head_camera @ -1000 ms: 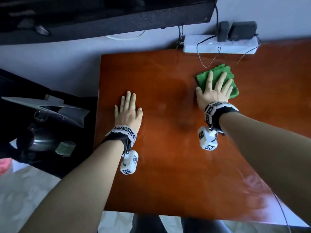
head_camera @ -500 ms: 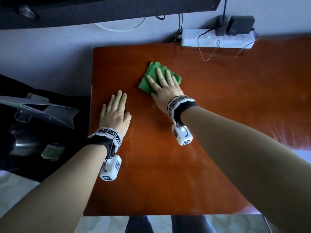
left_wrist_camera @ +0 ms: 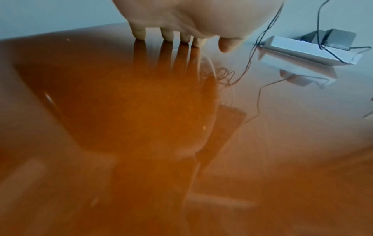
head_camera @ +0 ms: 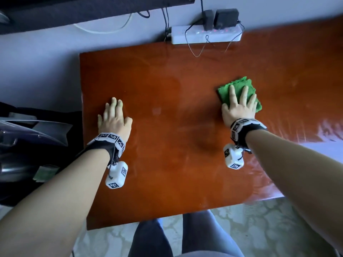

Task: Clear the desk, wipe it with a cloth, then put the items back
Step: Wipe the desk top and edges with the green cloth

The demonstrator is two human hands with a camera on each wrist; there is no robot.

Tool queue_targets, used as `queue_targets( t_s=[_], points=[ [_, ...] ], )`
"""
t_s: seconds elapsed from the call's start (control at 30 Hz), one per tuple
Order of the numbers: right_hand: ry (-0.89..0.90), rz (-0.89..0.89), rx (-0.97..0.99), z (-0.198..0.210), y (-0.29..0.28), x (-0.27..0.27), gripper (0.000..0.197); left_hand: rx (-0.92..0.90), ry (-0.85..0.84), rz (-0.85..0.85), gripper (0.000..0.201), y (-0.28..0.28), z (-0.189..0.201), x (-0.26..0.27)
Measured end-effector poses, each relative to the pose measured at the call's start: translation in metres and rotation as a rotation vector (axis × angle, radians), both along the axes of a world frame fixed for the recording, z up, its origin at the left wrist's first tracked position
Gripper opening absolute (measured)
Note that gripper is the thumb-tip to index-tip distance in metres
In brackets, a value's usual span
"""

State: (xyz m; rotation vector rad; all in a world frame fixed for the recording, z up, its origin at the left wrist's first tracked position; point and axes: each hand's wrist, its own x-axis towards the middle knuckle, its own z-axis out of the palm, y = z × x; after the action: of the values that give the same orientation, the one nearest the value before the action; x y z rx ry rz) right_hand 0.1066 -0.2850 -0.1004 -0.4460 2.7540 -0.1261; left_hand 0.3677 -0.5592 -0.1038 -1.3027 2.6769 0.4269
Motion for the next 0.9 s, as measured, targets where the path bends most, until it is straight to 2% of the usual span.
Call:
queue_targets(
  t_s=[0.17, 0.33, 0.53, 0.67, 0.77, 0.9],
  points=[
    [-0.026, 0.002, 0.006, 0.001, 0.015, 0.074, 0.069, 0.000, -0.021, -0.069, 0.069, 0.031, 0.001, 0.029],
    [-0.030, 0.062, -0.022, -0.002, 0.014, 0.157, 0.067, 0.004, -0.037, -0.216, 0.068, 0.047, 0.000, 0.074],
    [-0.052, 0.191, -0.059, -0.001, -0.033, 0.262, 0.068, 0.021, -0.060, -0.340, 0.064, 0.050, 0.011, 0.140],
    [-0.082, 0.357, -0.062, -0.003, -0.074, 0.321, 0.067, 0.004, -0.060, -0.415, 0.066, 0.052, 0.010, 0.189],
    [-0.086, 0.481, -0.049, -0.005, -0.096, 0.341, 0.068, -0.015, -0.038, -0.443, 0.070, 0.052, 0.004, 0.220],
    [-0.065, 0.632, 0.004, -0.004, -0.127, 0.315, 0.066, 0.048, -0.027, -0.427, 0.073, 0.056, 0.000, 0.244]
  ],
)
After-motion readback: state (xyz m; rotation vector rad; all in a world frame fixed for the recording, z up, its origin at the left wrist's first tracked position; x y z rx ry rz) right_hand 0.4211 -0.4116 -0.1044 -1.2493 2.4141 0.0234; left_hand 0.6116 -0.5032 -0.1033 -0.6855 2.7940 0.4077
